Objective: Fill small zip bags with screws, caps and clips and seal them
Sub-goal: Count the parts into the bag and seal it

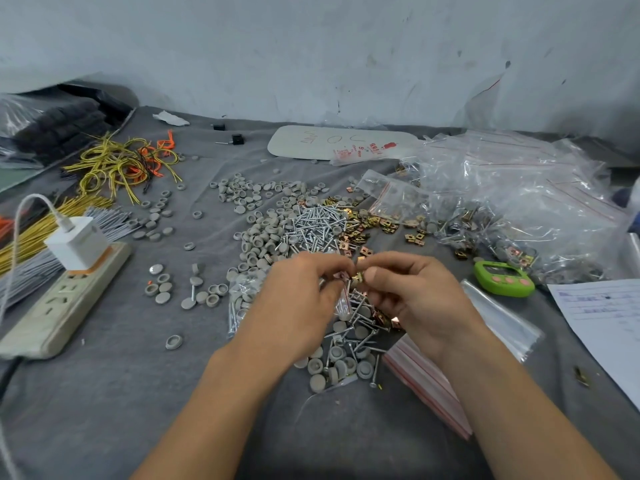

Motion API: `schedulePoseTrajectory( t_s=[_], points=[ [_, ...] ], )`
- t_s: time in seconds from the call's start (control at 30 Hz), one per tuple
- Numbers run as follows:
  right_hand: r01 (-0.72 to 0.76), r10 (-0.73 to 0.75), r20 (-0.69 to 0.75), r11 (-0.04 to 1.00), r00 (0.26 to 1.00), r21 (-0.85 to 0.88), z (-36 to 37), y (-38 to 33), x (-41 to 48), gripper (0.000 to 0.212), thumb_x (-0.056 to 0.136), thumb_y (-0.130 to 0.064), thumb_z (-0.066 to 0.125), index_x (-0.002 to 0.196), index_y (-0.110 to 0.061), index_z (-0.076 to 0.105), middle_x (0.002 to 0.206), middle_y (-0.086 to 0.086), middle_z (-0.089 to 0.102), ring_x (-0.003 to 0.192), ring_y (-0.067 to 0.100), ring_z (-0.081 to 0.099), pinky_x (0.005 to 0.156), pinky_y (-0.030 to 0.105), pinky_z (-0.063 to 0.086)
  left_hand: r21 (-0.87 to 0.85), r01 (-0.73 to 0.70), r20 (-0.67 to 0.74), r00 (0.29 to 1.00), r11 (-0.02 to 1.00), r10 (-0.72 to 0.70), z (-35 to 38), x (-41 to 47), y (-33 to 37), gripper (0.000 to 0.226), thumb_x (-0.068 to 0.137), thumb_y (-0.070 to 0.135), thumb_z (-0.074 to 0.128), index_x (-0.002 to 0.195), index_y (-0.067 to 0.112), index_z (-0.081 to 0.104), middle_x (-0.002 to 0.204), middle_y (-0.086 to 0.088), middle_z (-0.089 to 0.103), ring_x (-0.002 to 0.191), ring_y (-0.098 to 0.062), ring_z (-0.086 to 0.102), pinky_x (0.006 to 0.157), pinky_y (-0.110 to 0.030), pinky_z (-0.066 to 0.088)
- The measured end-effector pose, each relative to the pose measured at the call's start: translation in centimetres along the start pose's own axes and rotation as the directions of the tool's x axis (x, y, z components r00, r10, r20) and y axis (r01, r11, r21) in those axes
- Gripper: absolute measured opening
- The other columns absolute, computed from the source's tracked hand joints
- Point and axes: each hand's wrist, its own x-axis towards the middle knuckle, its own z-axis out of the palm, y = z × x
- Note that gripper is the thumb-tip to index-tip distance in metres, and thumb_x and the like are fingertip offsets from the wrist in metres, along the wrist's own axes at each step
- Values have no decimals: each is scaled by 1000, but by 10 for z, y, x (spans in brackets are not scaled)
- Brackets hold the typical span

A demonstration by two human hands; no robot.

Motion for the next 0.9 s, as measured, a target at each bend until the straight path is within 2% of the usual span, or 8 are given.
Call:
schedulePoseTrajectory(
  t_s=[0.1,0.2,0.3,0.4,0.6,0.77,0.9],
  points=[
    [-101,120,-53,954,991,282,-6,-7,3,19,81,1,66,77,-9,82,72,12,70,57,12,61,49,18,49,-132,68,-78,994,989,-79,-4,2,-2,37,95,12,69,87,48,71,73,14,69,63,-10,63,57,-21,48],
    [-210,250,-27,864,968,457,-2,-6,4,23,94,0,53,79,-1,71,77,14,68,57,14,60,48,20,48,-226,101,-101,987,969,-127,-6,0,-1,38,96,13,68,94,50,70,80,17,75,75,-9,71,67,-22,54],
    [-249,258,24,899,966,360,11,-1,3,14,97,-1,52,91,-2,63,82,13,67,57,14,56,46,19,43,-344,132,-80,982,930,-169,-3,-2,2,36,96,7,68,104,42,73,84,23,76,82,6,70,68,-6,49],
    [-206,201,47,954,978,217,17,-1,0,16,94,4,59,91,-7,70,77,9,68,53,12,50,47,19,42,-439,157,-69,976,885,-208,-3,0,3,30,90,3,74,93,33,73,75,14,77,73,-5,73,65,-14,55],
    [-32,33,-10,994,999,103,17,0,-4,22,88,12,66,88,-8,76,69,5,61,49,11,44,42,16,35,-551,161,-19,979,819,-205,-5,3,3,22,84,4,79,86,25,75,72,1,78,71,-11,75,69,-22,60],
    [33,-30,-46,998,998,62,17,0,-7,25,84,7,73,80,-16,80,72,7,61,50,10,45,43,17,38,-594,121,3,989,795,-148,-7,0,5,24,87,2,74,86,26,77,75,2,78,72,-10,76,66,-15,57],
    [93,-92,-66,996,994,13,18,0,-9,25,82,7,75,77,-17,79,69,7,62,50,11,43,44,18,38,-579,93,-16,992,810,-125,-7,-1,6,14,90,3,72,91,15,79,74,2,78,71,-7,76,65,-12,55]
  ],
)
